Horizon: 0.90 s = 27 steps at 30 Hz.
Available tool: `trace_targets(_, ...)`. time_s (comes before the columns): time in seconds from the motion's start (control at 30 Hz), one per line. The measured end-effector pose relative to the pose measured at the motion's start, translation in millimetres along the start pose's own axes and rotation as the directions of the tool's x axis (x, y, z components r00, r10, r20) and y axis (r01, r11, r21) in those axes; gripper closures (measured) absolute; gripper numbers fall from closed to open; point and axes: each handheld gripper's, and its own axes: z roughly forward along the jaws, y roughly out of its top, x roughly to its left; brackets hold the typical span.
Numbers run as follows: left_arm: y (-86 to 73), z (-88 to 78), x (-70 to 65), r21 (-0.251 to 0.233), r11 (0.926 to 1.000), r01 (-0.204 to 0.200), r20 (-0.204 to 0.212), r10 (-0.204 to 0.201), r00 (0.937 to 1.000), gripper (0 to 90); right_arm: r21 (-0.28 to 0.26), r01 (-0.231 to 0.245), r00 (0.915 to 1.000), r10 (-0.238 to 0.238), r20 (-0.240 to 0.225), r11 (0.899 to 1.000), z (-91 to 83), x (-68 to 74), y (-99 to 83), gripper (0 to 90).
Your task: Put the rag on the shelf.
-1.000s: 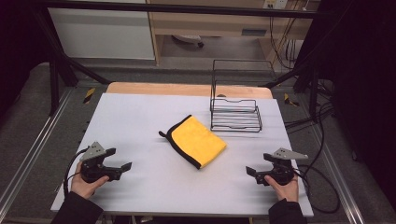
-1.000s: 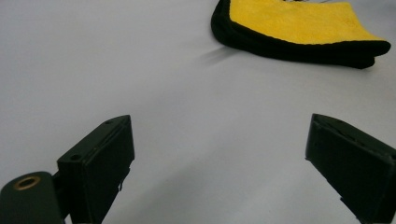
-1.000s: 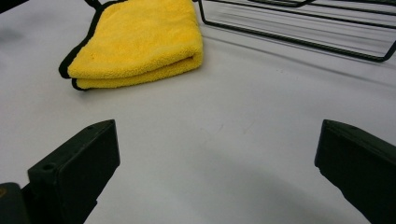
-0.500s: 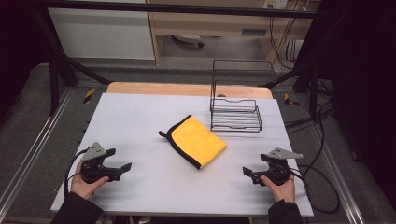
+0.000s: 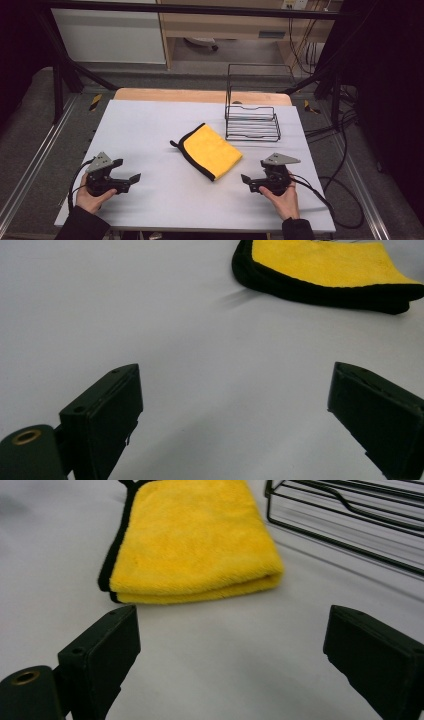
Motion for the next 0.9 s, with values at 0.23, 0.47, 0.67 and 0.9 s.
trace_targets(0.23,-0.2,-0.4,0.6,0.003,1.0,0.0,-0.003,0.0,1.0,7.5,0.047,0.095,0.9934,-0.092,-0.068,0.994,27.5,35.1,18.8,22.1)
trace_targets(0.47,-0.2,-1.5,1.0,0.001,1.0,0.001,-0.001,-0.001,1.0,7.9,0.106,0.167,0.9809,-0.155,-0.118,0.98,61.3,63.5,35.5,41.7)
trace_targets(0.67,-0.1,-1.0,0.3,0.008,1.0,-0.004,0.003,0.004,1.0,8.3,0.174,0.198,0.9768,-0.18,-0.116,0.964,88.8,72.5,32.4,53.2)
trace_targets(0.9,-0.4,-0.2,0.4,0.012,0.9999,-0.002,0.005,0.002,1.0,8.7,0.178,0.238,0.9693,-0.222,-0.104,0.955,92.9,73.2,29.1,58.5)
